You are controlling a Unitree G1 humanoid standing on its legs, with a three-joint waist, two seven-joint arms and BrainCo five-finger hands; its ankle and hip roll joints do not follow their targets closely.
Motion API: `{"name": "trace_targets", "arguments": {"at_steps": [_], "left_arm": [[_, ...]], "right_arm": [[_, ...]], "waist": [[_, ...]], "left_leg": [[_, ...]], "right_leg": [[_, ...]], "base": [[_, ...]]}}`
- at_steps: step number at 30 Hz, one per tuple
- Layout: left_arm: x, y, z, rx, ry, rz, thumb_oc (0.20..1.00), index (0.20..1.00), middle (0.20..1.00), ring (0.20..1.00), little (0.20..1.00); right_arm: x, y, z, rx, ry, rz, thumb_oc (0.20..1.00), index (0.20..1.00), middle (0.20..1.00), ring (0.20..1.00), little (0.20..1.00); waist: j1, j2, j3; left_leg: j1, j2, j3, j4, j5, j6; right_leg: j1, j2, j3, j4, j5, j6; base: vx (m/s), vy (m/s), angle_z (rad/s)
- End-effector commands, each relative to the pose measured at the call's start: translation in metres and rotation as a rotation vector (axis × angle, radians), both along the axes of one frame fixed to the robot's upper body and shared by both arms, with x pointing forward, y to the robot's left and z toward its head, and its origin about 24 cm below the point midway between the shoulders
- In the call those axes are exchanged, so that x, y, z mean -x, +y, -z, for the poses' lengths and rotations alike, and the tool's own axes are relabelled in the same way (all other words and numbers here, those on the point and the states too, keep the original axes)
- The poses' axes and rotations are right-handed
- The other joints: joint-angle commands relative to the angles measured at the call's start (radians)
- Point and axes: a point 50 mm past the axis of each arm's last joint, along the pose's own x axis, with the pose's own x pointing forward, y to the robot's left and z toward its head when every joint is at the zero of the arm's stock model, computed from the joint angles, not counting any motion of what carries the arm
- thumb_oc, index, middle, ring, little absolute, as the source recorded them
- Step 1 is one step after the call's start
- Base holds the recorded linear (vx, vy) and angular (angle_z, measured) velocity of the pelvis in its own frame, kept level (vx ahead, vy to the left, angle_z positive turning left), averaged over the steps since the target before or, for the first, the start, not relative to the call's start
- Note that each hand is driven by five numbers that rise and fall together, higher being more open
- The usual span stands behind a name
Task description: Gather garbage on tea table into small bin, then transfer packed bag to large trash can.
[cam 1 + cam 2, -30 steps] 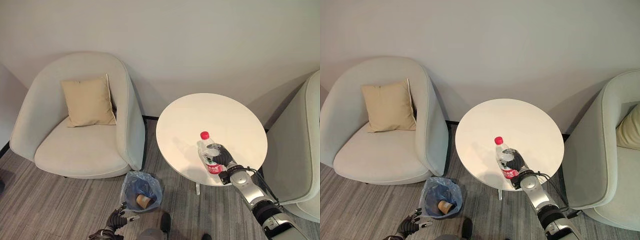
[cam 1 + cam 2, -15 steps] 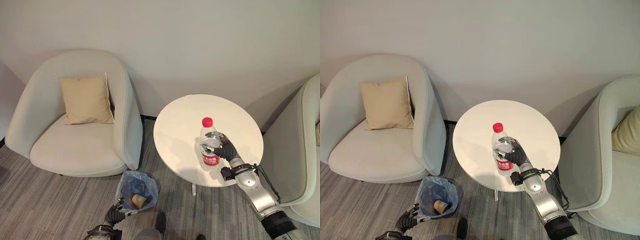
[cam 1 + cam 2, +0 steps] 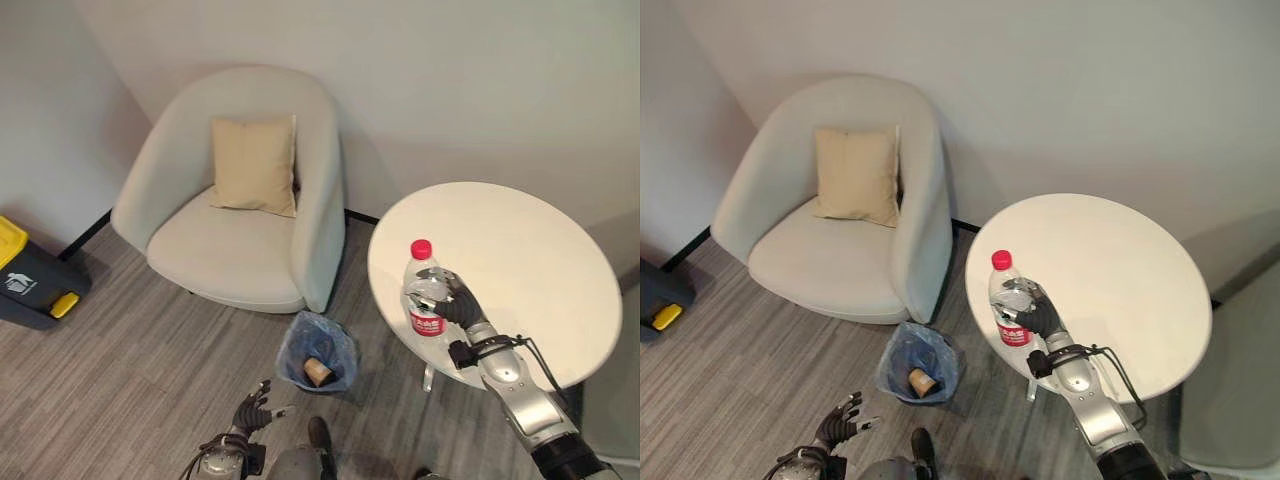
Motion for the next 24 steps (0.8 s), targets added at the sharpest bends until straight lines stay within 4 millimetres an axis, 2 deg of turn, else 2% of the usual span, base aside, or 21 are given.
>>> {"name": "trace_targets", "arguments": {"at_steps": [1, 2, 3, 4, 6, 7, 10, 13, 16, 20, 23, 24], "left_arm": [[-0.005, 0.015, -0.006, -0.079, -0.029, 0.032, 1.0, 1.0, 1.0, 1.0, 1.0], [-0.007, 0.017, -0.007, -0.085, -0.035, 0.032, 1.0, 1.0, 1.0, 1.0, 1.0], [-0.011, 0.022, -0.012, -0.097, -0.055, 0.028, 1.0, 1.0, 1.0, 1.0, 1.0], [-0.013, 0.024, -0.014, -0.102, -0.063, 0.023, 1.0, 1.0, 1.0, 1.0, 1.0], [-0.02, 0.025, -0.02, -0.104, -0.098, 0.02, 1.0, 1.0, 1.0, 1.0, 1.0], [-0.022, 0.026, -0.022, -0.104, -0.111, 0.019, 1.0, 1.0, 1.0, 1.0, 1.0], [-0.025, 0.027, -0.024, -0.11, -0.121, 0.025, 1.0, 1.0, 1.0, 1.0, 1.0], [-0.03, 0.025, -0.026, -0.104, -0.138, 0.032, 1.0, 1.0, 1.0, 1.0, 1.0], [-0.028, 0.025, -0.025, -0.107, -0.129, 0.049, 1.0, 1.0, 1.0, 1.0, 1.0], [-0.028, 0.024, -0.023, -0.109, -0.12, 0.055, 1.0, 1.0, 1.0, 1.0, 1.0], [-0.04, 0.021, -0.028, -0.119, -0.15, 0.064, 1.0, 1.0, 1.0, 1.0, 1.0], [-0.041, 0.022, -0.029, -0.119, -0.151, 0.063, 1.0, 1.0, 1.0, 1.0, 1.0]], "right_arm": [[-0.014, 0.019, -0.033, -0.049, -0.167, -0.069, 0.2, 0.2, 0.2, 0.2, 0.2], [-0.015, 0.022, -0.033, -0.051, -0.166, -0.077, 0.2, 0.2, 0.2, 0.2, 0.2], [-0.016, 0.028, -0.034, -0.056, -0.167, -0.098, 0.2, 0.2, 0.2, 0.2, 0.2], [-0.016, 0.03, -0.033, -0.056, -0.164, -0.106, 0.2, 0.2, 0.2, 0.2, 0.2], [-0.015, 0.033, -0.035, -0.053, -0.17, -0.122, 0.2, 0.2, 0.2, 0.2, 0.2], [-0.015, 0.032, -0.036, -0.049, -0.174, -0.126, 0.2, 0.2, 0.2, 0.2, 0.2], [-0.016, 0.036, -0.04, -0.036, -0.188, -0.154, 0.2, 0.2, 0.2, 0.2, 0.2], [-0.017, 0.041, -0.038, -0.004, -0.172, -0.207, 0.2, 0.2, 0.2, 0.2, 0.2], [-0.013, 0.045, -0.035, 0.04, -0.154, -0.267, 0.2, 0.2, 0.2, 0.2, 0.2], [-0.015, 0.056, -0.034, 0.111, -0.152, -0.337, 0.2, 0.2, 0.2, 0.2, 0.2], [-0.024, 0.077, -0.041, 0.163, -0.186, -0.409, 0.2, 0.2, 0.2, 0.2, 0.2], [-0.025, 0.078, -0.041, 0.164, -0.188, -0.409, 0.2, 0.2, 0.2, 0.2, 0.2]], "waist": [[0.018, -0.023, -0.044], [0.019, -0.022, -0.043], [0.024, -0.024, -0.04], [0.019, -0.023, -0.036], [0.005, -0.023, -0.027], [0.003, -0.024, -0.025], [0.002, -0.025, -0.019], [-0.002, -0.032, 0.014], [0.009, -0.041, 0.025], [0.021, -0.039, 0.036], [0.039, -0.033, 0.095], [0.036, -0.033, 0.093]], "left_leg": [[0.018, 0.026, -0.086, 0.054, -0.129, -0.053], [0.022, 0.018, -0.084, 0.052, -0.136, -0.045], [0.027, 0.005, -0.087, 0.049, -0.144, -0.028], [0.031, 0.001, -0.094, 0.044, -0.145, -0.024], [0.043, -0.014, -0.116, 0.027, -0.146, -0.016], [0.047, -0.021, -0.126, 0.022, -0.146, -0.012], [0.057, -0.036, -0.157, 0.003, -0.144, -0.009], [0.045, -0.059, -0.223, 0.028, -0.149, -0.009], [0.014, -0.072, -0.257, 0.06, -0.15, -0.019], [-0.023, -0.067, -0.279, 0.08, -0.144, -0.034], [-0.11, -0.069, -0.314, 0.125, -0.129, -0.048], [-0.116, -0.069, -0.316, 0.128, -0.13, -0.048]], "right_leg": [[-0.07, 0.011, 0.122, 0.062, -0.083, 0.005], [-0.085, -0.004, 0.126, 0.092, -0.078, 0.015], [-0.122, -0.021, 0.158, 0.156, -0.07, 0.027], [-0.147, -0.014, 0.186, 0.185, -0.066, 0.03], [-0.201, 0.034, 0.279, 0.204, -0.072, 0.027], [-0.215, 0.05, 0.305, 0.191, -0.071, 0.027], [-0.249, 0.076, 0.34, 0.131, -0.047, 0.019], [-0.29, 0.105, 0.397, 0.128, -0.031, 0.016], [-0.266, 0.102, 0.386, 0.102, -0.03, 0.001], [-0.262, 0.102, 0.35, 0.084, -0.03, -0.01], [-0.328, 0.095, 0.317, 0.127, -0.037, -0.024], [-0.333, 0.094, 0.315, 0.131, -0.039, -0.024]], "base": [[0.15, 0.355, 0.1], [0.15, 0.383, -0.05], [0.11, 0.255, -0.1], [0.11, 0.204, -0.14], [0.08, 0.103, -0.01], [0.04, 0.051, 0.13], [0.08, 0.011, 0.32], [0.02, -0.03, 0.54], [-0.01, -0.075, 0.73], [-0.04, -0.071, 0.46], [-0.15, -0.063, 0.24], [-0.18, -0.044, 0.23]]}}
